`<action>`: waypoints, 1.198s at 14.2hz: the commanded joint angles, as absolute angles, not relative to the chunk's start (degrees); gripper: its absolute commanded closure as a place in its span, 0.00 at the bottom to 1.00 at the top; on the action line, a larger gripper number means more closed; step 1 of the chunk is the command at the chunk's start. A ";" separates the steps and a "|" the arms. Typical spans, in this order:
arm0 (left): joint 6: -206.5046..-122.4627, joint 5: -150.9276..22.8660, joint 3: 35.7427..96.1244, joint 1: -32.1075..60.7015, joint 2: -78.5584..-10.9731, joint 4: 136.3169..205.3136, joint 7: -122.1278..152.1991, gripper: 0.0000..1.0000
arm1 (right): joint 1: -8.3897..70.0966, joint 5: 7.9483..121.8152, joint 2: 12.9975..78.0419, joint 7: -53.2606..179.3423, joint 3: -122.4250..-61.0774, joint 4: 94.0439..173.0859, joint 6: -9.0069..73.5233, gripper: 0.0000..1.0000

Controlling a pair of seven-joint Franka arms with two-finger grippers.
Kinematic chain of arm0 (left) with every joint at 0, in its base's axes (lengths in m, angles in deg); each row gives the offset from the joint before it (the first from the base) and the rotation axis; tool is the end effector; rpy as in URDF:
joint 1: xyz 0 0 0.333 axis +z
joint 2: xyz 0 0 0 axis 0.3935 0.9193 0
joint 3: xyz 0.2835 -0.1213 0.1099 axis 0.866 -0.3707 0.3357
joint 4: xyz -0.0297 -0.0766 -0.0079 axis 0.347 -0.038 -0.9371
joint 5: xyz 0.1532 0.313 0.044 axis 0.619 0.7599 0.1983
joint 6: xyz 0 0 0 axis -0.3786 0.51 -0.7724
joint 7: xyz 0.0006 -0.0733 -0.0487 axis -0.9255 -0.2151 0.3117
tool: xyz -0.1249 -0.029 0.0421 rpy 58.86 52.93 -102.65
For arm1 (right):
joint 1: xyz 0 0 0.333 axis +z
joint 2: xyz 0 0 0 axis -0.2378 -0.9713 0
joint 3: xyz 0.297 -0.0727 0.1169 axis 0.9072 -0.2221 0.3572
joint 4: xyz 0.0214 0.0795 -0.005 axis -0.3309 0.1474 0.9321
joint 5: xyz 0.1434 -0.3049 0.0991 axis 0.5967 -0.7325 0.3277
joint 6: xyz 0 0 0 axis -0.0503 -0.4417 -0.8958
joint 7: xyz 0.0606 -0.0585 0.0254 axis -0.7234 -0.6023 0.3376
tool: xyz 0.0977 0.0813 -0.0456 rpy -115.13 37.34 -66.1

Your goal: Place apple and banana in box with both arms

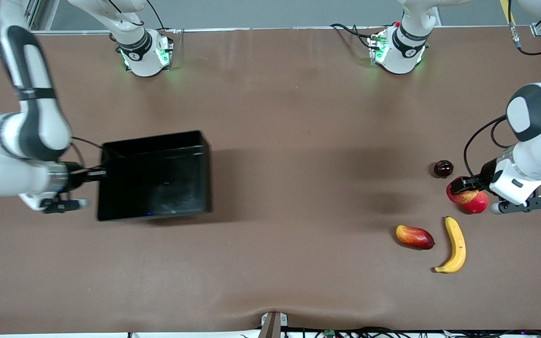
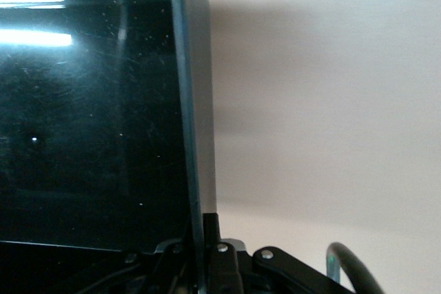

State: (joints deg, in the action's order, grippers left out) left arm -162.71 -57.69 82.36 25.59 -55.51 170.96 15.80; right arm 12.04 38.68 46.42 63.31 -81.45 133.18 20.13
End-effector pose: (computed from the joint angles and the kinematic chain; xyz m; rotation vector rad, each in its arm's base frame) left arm 0.5980 0.0039 0.4275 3.0844 0.2016 0.0122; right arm 0.5791 0.0483 0.3456 -2.8929 -0.1074 0.4466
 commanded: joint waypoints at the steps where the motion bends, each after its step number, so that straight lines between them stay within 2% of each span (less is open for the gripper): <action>1: -160.44 -58.47 81.80 25.72 -56.93 169.98 15.68 1.00 | 20.23 40.34 46.93 54.62 -81.91 133.68 23.85 1.00; 6: -157.11 -58.38 81.19 25.63 -59.66 169.98 11.30 1.00 | 31.49 41.75 44.47 41.08 -81.82 133.68 31.23 1.00; 12: -157.44 -58.38 75.31 25.46 -59.67 168.84 1.63 1.00 | 42.92 45.70 38.41 30.33 -81.82 133.07 43.53 1.00; 17: -159.72 -57.68 71.60 21.34 -56.24 167.08 -7.42 1.00 | 48.37 45.17 33.75 28.48 -82.26 130.96 45.57 1.00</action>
